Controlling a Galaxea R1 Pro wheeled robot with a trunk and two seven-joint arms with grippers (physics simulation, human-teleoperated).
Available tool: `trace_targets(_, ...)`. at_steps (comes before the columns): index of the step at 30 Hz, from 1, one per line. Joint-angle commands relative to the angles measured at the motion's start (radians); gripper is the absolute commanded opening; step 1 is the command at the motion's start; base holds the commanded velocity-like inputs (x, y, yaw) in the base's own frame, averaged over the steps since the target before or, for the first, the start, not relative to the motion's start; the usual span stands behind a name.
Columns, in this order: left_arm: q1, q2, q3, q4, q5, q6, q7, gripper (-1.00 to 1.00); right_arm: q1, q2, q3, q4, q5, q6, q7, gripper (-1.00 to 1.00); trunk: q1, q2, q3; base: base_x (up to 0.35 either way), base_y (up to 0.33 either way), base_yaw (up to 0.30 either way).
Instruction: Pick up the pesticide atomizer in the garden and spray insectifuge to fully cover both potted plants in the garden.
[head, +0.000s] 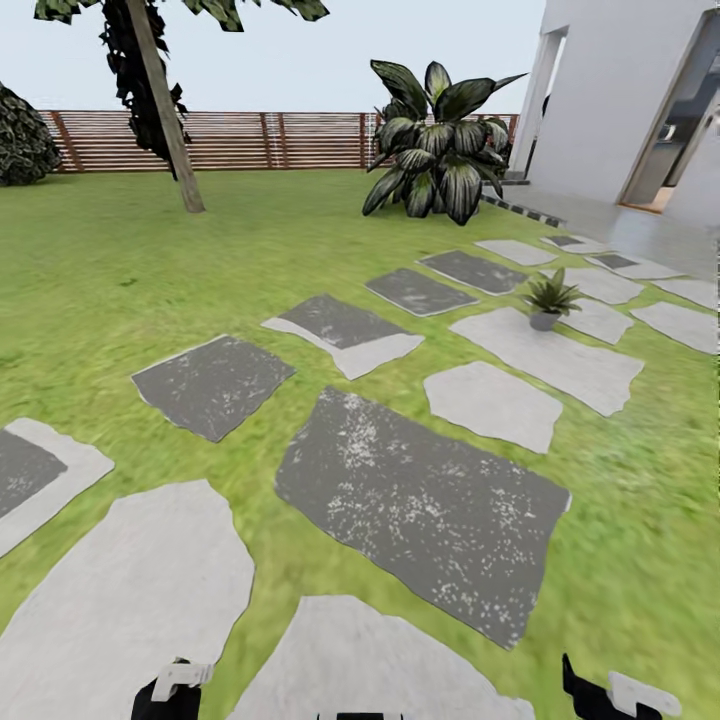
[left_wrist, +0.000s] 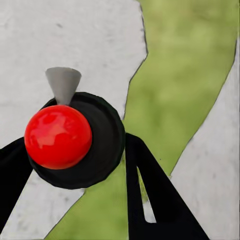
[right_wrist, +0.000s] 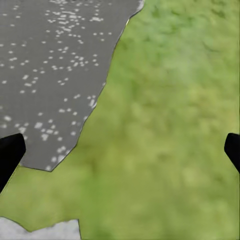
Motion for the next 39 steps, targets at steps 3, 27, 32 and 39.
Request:
trace_targets(3, 0.000, 0.000, 0.010, 0.000, -0.004, -0.003, -0.007, -1.00, -0.002, 0.002, -0.008, -0.001, 0.005, -0.003, 0.008, 1.00, 0.000, 0.000, -0.001, 0.338, 0.000, -0.233)
trace_targets(27, -0.001, 0.000, 0.017, -0.005, -0.002, -0.001, -0.004, -1.00, -0.001, 0.002, -0.008, 0.000, 0.005, -0.003, 0.008, 1.00, 0.000, 0.000, 0.008, 0.256, 0.012, -0.297)
trace_targets(32, -0.001, 0.001, 0.017, -0.005, -0.002, -0.001, -0.003, -1.00, -0.001, 0.002, -0.008, 0.000, 0.005, -0.003, 0.008, 1.00, 0.000, 0.000, 0.011, 0.334, 0.101, -0.299)
trace_targets(39, -0.001, 0.001, 0.017, -0.005, -0.002, -0.001, -0.003, -1.00, -0.001, 0.002, -0.008, 0.000, 0.005, -0.003, 0.008, 1.00, 0.000, 0.000, 0.014, 0.334, 0.092, -0.299)
